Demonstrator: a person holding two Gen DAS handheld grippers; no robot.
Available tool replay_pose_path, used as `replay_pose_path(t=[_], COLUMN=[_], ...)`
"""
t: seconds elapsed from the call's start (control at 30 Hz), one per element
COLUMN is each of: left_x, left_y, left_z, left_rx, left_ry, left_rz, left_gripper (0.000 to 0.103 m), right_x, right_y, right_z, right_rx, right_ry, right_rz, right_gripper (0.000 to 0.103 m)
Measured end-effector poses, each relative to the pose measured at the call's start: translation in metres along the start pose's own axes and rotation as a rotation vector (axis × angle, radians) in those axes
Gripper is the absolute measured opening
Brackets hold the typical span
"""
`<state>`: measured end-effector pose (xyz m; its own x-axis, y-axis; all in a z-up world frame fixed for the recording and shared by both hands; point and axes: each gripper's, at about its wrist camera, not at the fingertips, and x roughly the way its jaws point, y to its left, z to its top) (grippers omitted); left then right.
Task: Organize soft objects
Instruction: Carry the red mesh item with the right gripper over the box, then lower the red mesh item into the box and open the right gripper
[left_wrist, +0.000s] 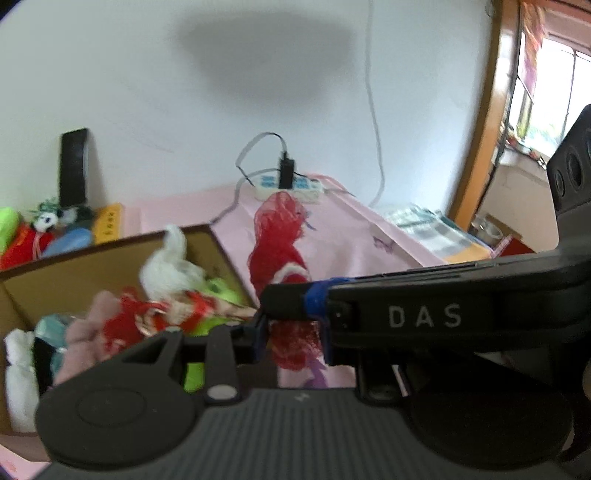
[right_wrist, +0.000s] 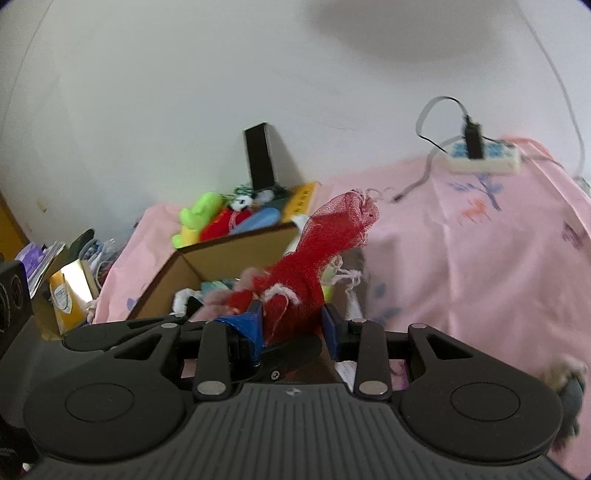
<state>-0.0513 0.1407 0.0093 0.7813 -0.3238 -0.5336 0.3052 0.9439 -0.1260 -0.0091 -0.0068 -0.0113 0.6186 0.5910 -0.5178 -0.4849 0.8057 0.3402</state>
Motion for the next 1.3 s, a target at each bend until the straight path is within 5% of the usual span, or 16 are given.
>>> replay_pose_path(t=[0.63, 0.8, 1.3], left_x=[0.032, 0.043, 0.038], left_y=[0.080, 0.086, 0.080], left_z=[-0.009, -0.011, -0.011], left_rx=[-0.136, -0.134, -0.091], left_ry=[0.136, 0.163, 0.167], left_rz=[0.012, 0.005, 0.012], left_gripper=[0.021, 0.042, 0.056], right_x=[0.073, 0.072, 0.055], right_y=[0.031, 0.027, 0.010], right_z=[0.000, 0.003, 0.007], right_rx=[-0.087, -0.069, 0.081], right_ry=[0.104, 0.116, 0.078], right_rz=[-0.107, -0.104, -0.077], right_gripper=[0.021, 0.021, 0.022])
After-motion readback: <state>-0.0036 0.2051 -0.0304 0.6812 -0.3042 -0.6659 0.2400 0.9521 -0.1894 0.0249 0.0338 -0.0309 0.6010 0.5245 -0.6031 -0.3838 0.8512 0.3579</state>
